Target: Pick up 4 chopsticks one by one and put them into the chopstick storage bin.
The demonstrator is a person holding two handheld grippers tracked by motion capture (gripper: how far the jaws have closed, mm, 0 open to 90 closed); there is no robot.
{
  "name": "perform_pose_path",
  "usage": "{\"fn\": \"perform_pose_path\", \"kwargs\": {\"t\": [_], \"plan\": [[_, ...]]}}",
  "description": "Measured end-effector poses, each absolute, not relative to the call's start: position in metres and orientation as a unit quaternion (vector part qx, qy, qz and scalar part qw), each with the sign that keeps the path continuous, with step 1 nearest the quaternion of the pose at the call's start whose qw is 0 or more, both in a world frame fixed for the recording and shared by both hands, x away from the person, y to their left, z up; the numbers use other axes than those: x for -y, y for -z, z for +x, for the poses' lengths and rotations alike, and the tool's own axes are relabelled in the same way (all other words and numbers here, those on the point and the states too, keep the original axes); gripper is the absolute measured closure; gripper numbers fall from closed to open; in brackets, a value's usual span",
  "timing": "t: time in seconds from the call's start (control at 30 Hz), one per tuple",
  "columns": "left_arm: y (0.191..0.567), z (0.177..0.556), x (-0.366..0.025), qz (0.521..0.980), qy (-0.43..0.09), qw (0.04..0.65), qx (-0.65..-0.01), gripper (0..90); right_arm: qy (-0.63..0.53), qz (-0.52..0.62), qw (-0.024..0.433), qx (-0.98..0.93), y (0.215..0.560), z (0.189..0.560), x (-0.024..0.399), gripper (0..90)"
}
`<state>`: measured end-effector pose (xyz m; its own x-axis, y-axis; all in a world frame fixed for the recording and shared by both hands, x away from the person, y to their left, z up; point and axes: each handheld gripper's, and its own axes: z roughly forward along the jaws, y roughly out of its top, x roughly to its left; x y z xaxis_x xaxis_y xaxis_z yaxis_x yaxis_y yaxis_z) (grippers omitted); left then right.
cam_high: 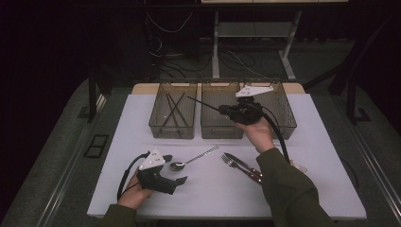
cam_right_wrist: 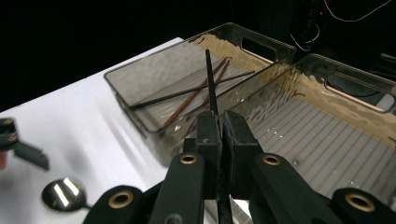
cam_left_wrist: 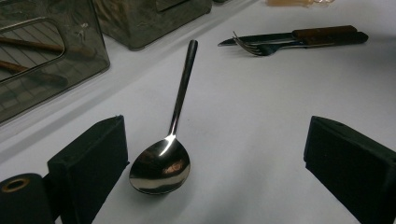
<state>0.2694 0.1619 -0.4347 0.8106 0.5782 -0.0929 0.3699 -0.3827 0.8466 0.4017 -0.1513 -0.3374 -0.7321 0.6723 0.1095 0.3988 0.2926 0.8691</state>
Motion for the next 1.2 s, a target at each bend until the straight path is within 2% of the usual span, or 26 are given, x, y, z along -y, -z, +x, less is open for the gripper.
{"fn": "perform_pose_path", "kwargs": {"t": [0.53, 1.2], "plan": [[0.434, 0.27, -0.162, 0.824, -0.111, 0.476, -0.286, 5.9, -0.464, 0.365, 0.15, -0.793, 0.352, 0.447, 0.096, 85.9], [0.433, 0.27, -0.162, 0.825, -0.112, 0.474, -0.286, 5.9, -0.405, 0.369, 0.144, -0.824, 0.373, 0.471, 0.026, 85.8]]}}
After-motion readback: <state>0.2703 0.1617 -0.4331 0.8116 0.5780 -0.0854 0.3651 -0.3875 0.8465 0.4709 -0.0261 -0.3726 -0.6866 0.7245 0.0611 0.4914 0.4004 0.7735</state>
